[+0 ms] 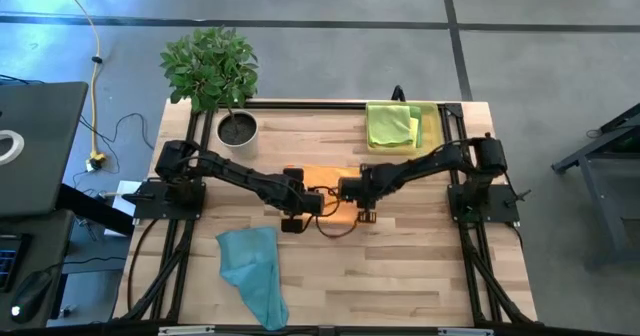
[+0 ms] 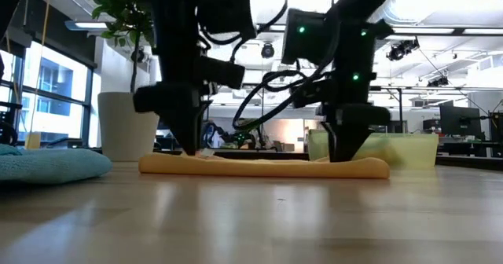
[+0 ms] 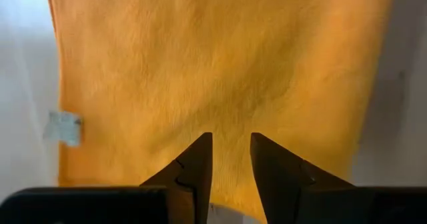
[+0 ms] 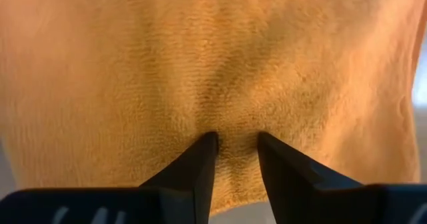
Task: Fold microfiber towels
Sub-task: Fold the orange microfiber towel
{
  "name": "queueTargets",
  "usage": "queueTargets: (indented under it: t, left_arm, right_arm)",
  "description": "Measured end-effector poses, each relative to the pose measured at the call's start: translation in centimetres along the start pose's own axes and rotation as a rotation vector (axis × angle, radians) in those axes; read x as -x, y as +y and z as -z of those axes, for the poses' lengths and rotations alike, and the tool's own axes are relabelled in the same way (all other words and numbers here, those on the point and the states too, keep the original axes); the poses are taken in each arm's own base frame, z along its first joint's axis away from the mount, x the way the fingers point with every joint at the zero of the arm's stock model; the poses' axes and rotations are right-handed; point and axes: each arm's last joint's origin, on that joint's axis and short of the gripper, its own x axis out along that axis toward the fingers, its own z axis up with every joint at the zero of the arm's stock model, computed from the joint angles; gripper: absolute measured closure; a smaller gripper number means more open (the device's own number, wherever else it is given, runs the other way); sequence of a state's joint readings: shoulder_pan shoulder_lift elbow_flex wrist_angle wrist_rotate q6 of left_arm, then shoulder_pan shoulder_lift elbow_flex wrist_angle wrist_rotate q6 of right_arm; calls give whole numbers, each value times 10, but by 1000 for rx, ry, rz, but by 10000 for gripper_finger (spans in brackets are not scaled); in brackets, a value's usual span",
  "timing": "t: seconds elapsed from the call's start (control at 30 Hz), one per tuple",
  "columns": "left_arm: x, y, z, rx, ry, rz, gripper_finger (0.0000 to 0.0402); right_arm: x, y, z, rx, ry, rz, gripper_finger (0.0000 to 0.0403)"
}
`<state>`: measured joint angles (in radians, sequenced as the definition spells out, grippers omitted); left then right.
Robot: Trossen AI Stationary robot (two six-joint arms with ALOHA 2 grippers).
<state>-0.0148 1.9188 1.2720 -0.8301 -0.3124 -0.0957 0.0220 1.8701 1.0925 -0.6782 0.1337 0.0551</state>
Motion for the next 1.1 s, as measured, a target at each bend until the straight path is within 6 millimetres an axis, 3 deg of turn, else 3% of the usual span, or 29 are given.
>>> queueTargets:
  t: [0.13,0.33,0.7,0.9,1.0,1.1]
  left_arm:
    - [-15,-11,10,33,-13,80,316]
    - [-20,-35,23,93,-45,136,325]
    - [-1,-92,4,41,-309,558,340]
    - [23,-87,-3,-13,-305,498,344]
    - [44,-79,7,-38,-278,433,344]
    - [64,-76,15,-56,-287,424,344]
  right_arm:
    - [6,20,4,26,4,19,298]
    - [23,40,14,15,8,-8,306]
    - [67,36,41,-174,44,113,306]
    - [79,43,56,-333,-31,90,306]
    - [75,41,81,-441,-10,79,306]
    - [72,41,92,-570,-167,-12,306]
